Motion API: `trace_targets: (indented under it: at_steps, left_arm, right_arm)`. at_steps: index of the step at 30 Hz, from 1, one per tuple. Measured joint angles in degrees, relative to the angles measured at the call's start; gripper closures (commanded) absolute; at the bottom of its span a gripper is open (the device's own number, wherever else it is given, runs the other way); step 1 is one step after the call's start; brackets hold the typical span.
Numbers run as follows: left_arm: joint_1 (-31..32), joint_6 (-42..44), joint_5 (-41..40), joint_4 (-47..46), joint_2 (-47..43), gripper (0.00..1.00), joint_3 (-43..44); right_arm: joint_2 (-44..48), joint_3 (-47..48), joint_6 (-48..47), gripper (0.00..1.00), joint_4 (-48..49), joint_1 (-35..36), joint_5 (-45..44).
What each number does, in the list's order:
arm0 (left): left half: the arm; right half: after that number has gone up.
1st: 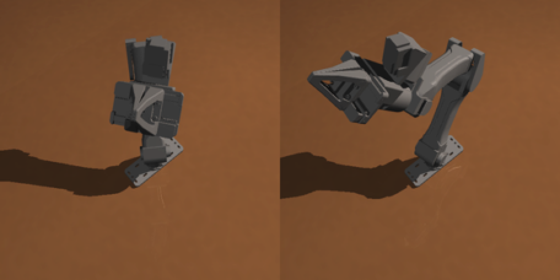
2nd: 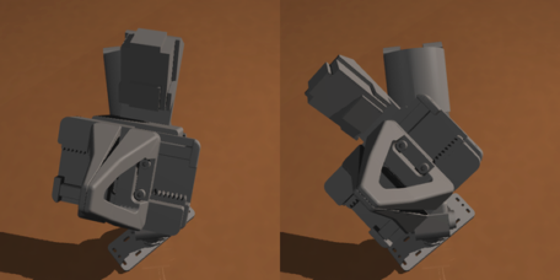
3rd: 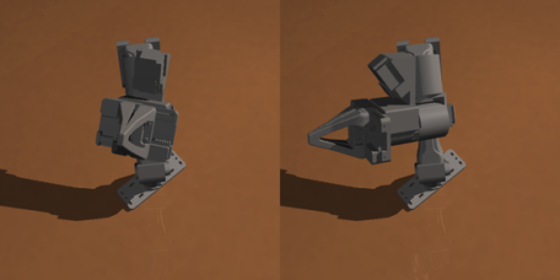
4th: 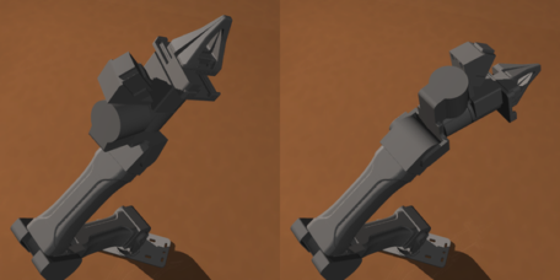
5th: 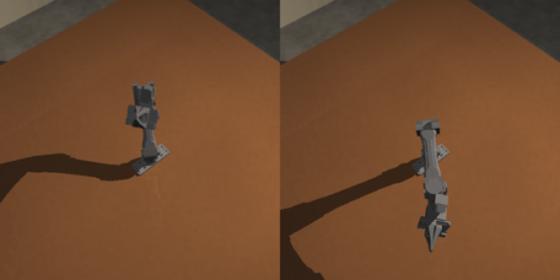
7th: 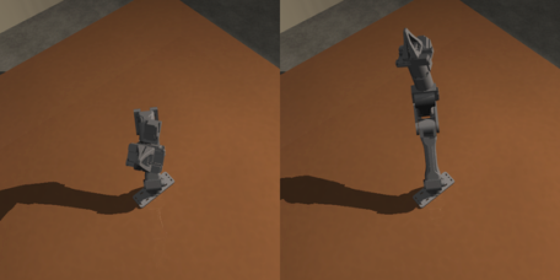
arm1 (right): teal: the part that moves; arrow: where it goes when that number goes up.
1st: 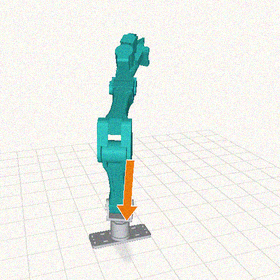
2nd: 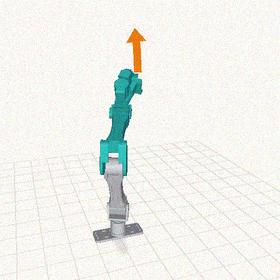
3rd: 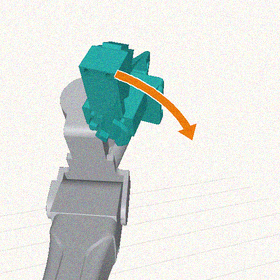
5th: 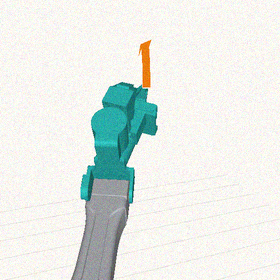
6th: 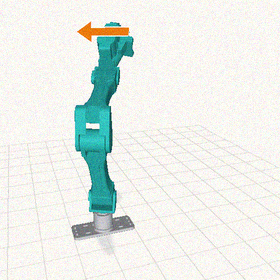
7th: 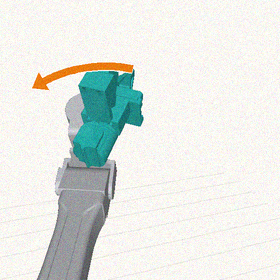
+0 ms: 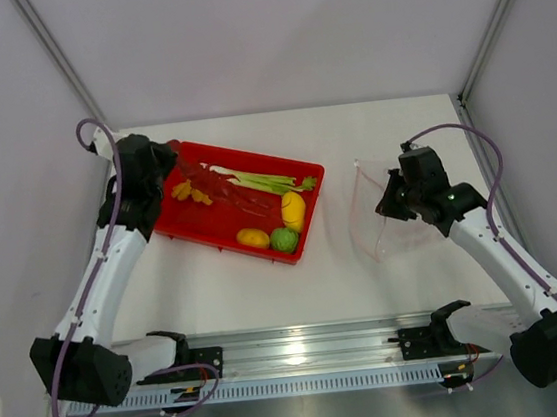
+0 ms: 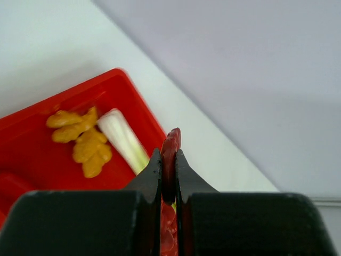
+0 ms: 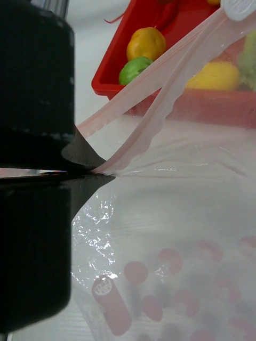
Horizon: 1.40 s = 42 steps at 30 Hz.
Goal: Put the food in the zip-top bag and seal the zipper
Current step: Pick up the fake lobster from the bin, then place the fake lobster in the zipper food storage bag.
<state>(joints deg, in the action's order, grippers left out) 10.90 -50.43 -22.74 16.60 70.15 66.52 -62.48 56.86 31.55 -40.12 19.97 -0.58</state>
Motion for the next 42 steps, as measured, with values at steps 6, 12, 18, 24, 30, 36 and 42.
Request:
trace_targets:
  at_steps: [6, 12, 18, 24, 30, 36, 42]
  left_arm:
    - [0.74, 5.46, 5.16, -6.73, -8.79, 0.99, -0.76]
    - [1.81, 9.09, 12.76, -12.5, -16.04, 1.0, -4.52]
    - [8.15, 12.72, 17.4, -14.91, -17.09, 0.99, -6.56]
    - [15.52, 15.32, 16.57, -15.23, -16.83, 1.0, -5.49]
    - [20.44, 16.63, 14.64, -18.56, -15.87, 0.99, -2.84]
    - [24.57, 18.03, 12.48, -24.81, -11.72, 1.0, -0.66]
    - [29.51, 19.56, 7.67, -27.52, -7.72, 0.99, 0.61]
  right_arm:
    - [-0.55, 0.35, 1.33, 1.0, -0.04, -1.09, 4.42]
    - [-1.49, 2.29, 2.58, 1.0, 0.0, -2.1, 7.85]
    - [-3.58, 2.95, 4.46, 1.0, 0.7, -3.43, 11.5]
    - [-4.68, 2.93, 7.93, 1.0, 3.23, -3.58, 15.96]
    - [-6.4, 2.93, 12.24, 1.0, 5.35, -3.54, 19.8]
    - [-8.79, 4.2, 13.99, 1.0, 5.14, -3.41, 21.66]
    - [-9.01, 5.42, 15.41, 1.0, 5.18, -3.41, 22.03]
